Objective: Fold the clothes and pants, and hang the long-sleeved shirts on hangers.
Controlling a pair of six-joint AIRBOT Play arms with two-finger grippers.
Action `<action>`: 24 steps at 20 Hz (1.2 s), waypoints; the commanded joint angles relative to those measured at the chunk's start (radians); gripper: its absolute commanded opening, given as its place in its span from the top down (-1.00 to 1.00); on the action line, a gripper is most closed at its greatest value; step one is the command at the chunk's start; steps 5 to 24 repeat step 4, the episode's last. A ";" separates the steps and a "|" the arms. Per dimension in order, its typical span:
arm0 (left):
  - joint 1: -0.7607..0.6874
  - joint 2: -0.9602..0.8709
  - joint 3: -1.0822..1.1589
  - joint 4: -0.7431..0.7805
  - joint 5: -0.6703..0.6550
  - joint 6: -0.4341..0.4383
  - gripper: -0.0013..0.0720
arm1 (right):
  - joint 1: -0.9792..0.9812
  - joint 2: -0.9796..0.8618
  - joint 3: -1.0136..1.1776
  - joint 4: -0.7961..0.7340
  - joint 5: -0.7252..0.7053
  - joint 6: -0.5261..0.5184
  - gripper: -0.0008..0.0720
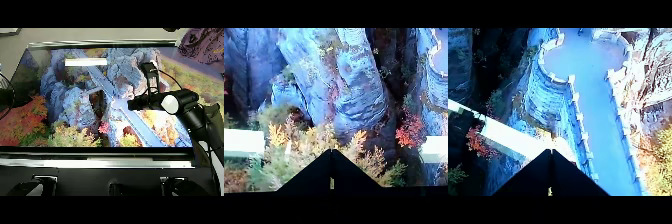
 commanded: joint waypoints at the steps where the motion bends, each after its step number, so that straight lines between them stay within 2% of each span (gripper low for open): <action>1: 0.000 0.002 -0.002 0.001 0.001 0.000 0.92 | 0.003 0.000 0.001 -0.006 -0.002 0.000 0.90; 24: 0.000 0.002 -0.002 0.001 0.001 0.000 0.92 | 0.003 0.000 0.001 -0.006 -0.002 -0.001 0.90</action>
